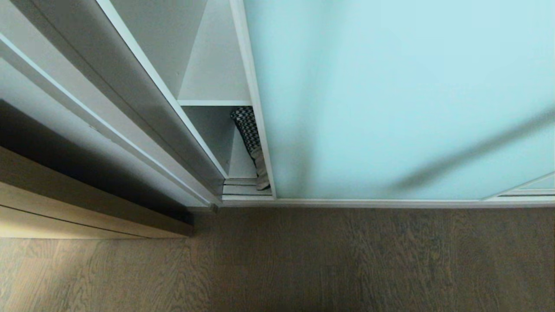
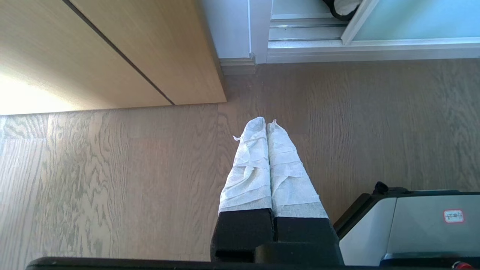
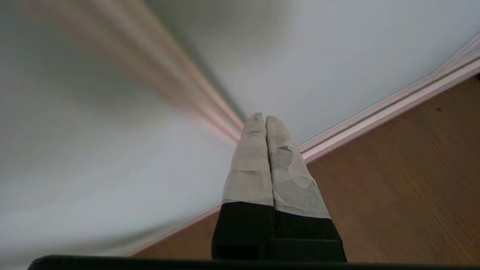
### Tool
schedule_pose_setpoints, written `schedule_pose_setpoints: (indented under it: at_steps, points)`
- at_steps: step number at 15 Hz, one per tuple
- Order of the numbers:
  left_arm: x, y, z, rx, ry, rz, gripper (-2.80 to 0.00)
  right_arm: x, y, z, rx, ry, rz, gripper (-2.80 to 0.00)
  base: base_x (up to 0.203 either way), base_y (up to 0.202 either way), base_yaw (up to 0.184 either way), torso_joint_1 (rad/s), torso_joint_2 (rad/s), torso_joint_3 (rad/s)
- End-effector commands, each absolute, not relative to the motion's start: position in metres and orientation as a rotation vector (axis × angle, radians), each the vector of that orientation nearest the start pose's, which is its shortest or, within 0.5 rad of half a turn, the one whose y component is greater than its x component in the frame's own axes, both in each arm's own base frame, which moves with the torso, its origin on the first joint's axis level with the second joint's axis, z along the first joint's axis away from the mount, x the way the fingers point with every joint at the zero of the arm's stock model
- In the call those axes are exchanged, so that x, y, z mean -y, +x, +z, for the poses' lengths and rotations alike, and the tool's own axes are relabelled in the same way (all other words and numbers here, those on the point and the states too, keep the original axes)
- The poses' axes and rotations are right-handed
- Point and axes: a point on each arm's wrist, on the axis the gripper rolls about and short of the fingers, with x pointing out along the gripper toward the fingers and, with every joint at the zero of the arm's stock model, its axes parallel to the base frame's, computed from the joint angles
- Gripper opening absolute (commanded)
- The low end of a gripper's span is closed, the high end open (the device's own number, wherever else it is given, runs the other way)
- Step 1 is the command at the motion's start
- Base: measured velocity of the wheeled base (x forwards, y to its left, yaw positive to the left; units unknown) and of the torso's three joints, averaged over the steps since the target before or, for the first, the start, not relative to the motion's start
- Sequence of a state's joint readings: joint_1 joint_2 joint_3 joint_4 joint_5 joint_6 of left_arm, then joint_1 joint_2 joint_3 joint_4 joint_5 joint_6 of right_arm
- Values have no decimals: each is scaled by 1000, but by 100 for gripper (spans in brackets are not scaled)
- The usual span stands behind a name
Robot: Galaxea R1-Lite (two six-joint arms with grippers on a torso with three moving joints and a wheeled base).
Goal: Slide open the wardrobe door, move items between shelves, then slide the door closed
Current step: Close the door
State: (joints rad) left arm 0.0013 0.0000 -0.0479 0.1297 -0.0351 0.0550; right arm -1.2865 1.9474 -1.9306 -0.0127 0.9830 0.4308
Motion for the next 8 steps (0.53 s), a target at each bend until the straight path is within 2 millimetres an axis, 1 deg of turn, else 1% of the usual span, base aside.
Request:
schedule_pose_setpoints:
  at_steps: [1, 2, 3, 6, 8]
  points:
    - [1, -27, 75, -83, 54, -36, -280, 363, 135, 343, 55, 450, -294, -280, 0, 0, 0, 0, 0, 0]
    - [1, -27, 75, -83, 54, -36, -280, 362, 138, 343, 54, 450, -288, -280, 0, 0, 0, 0, 0, 0]
    - [1, -27, 75, -83, 54, -36, -280, 361, 145, 341, 50, 450, -274, -280, 0, 0, 0, 0, 0, 0]
    - [1, -27, 75, -83, 53, -36, -280, 357, 162, 340, 59, 465, -307, -280, 0, 0, 0, 0, 0, 0]
    - [1, -27, 75, -83, 54, -36, -280, 354, 164, 343, 74, 516, -300, -280, 0, 0, 0, 0, 0, 0]
